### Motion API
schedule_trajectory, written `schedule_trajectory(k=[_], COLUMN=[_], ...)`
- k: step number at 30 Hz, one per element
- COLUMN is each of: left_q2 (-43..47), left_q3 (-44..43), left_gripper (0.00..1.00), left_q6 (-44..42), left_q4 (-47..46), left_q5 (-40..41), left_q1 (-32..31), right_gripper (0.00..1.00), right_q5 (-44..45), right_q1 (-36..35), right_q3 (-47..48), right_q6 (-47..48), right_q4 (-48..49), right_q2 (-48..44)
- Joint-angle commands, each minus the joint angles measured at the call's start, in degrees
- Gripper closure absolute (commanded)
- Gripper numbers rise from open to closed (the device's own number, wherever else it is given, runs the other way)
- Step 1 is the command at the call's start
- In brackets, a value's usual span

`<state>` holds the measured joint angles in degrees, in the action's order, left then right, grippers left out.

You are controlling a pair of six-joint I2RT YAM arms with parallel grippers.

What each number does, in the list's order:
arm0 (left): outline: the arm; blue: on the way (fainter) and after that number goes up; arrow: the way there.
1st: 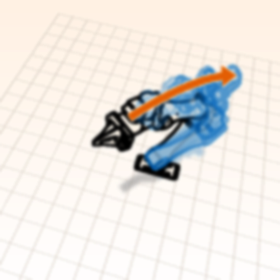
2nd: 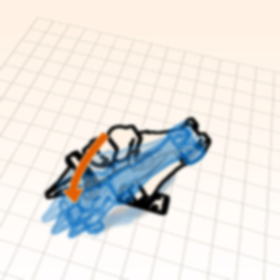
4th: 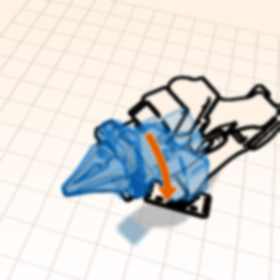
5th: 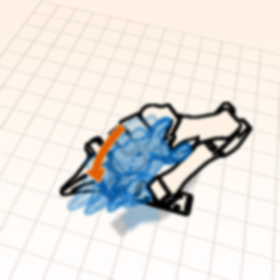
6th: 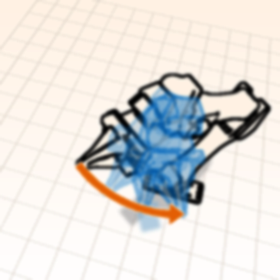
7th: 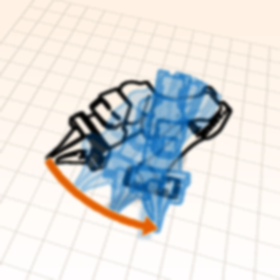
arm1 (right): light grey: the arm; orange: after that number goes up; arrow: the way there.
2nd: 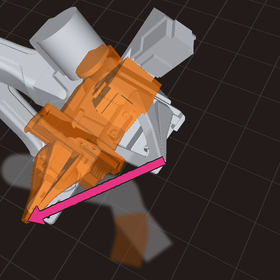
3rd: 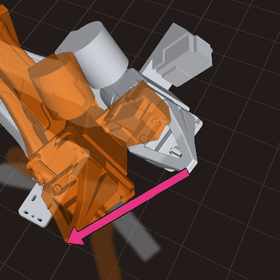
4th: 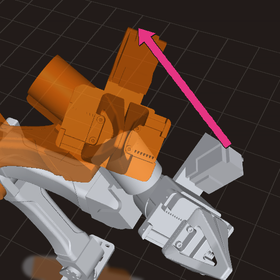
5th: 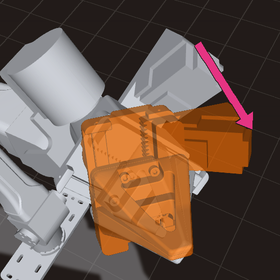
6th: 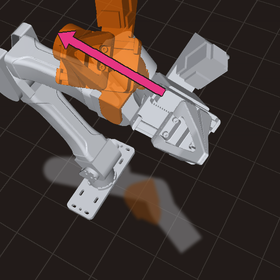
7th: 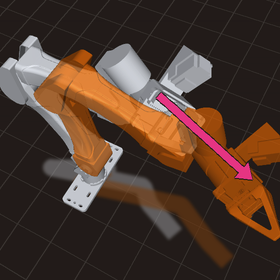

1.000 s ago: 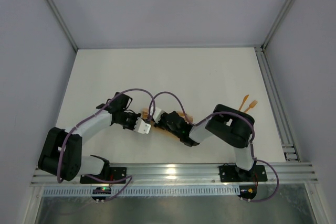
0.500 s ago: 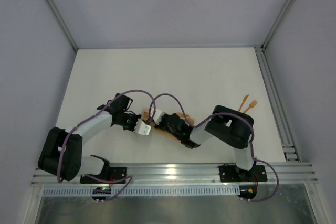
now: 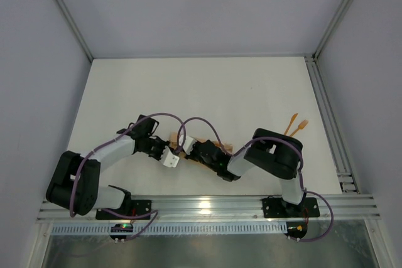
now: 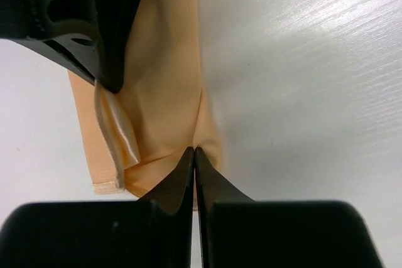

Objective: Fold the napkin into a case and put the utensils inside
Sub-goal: Stuff the top corner of the smaller-rectangle-folded napkin into the folded napkin.

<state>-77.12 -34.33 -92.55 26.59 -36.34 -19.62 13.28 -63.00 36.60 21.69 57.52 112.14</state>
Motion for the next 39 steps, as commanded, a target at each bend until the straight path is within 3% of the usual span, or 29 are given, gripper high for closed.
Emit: schedule_trajectory(k=[1, 5, 8, 9, 11, 15, 19, 26, 28, 33, 39], left_q2=[0.74, 1.01, 1.1, 1.1, 1.27, 2.06, 2.15, 2.68, 3.12, 2.59, 2.32], left_q3=[-2.85, -1.45, -2.14, -2.58, -3.46, -3.2, -3.73, -4.7, -4.44, 0.83, 0.14], left_gripper=[1.0, 1.0, 1.0, 1.0, 1.0, 1.0, 1.0, 1.0, 1.0, 1.0, 1.0], left_q6=[4.5, 0.8, 6.05, 12.68, 16.52, 16.26, 22.4, 23.82, 21.82, 5.57, 5.81], left_q4=[-10.07, -10.5, -13.91, -15.59, -16.66, -14.81, -17.96, -16.75, -15.52, -13.31, -14.29], left_q5=[-5.76, -6.38, -7.17, -7.08, -7.69, -7.61, -6.38, -6.82, -7.69, -6.29, -11.38], left_q1=[7.75, 8.54, 9.07, 9.16, 9.68, 10.3, 10.65, 11.97, 12.06, 12.49, 12.76], right_gripper=[0.97, 0.97, 0.97, 0.97, 0.97, 0.97, 0.97, 0.97, 0.97, 0.97, 0.97], right_q5=[-9.67, -10.91, -10.91, -10.82, -10.29, -8.71, -6.43, -4.84, -5.8, -8.71, -8.18], right_q1=[-2.48, -1.6, -1.16, -1.16, -1.16, -1.86, -3.0, -3.97, -3.88, -2.48, -2.48], right_q3=[-7.42, -7.07, -7.5, -7.86, -8.91, -8.13, -7.94, -10.32, -10.5, -10.76, -9.71], right_q6=[3.28, 2.12, 0.9, 0.63, -0.16, 0.71, 1.42, -1.21, -2.35, -4.46, -3.32], right_q4=[-2.94, -3.37, -2.59, -2.15, -0.4, -1.26, -3.29, -0.04, 0.84, 0.85, -1.18], right_q2=[2.03, 2.21, 2.56, 2.65, 3.0, 3.96, 4.23, 3.17, 3.53, 3.79, 4.23])
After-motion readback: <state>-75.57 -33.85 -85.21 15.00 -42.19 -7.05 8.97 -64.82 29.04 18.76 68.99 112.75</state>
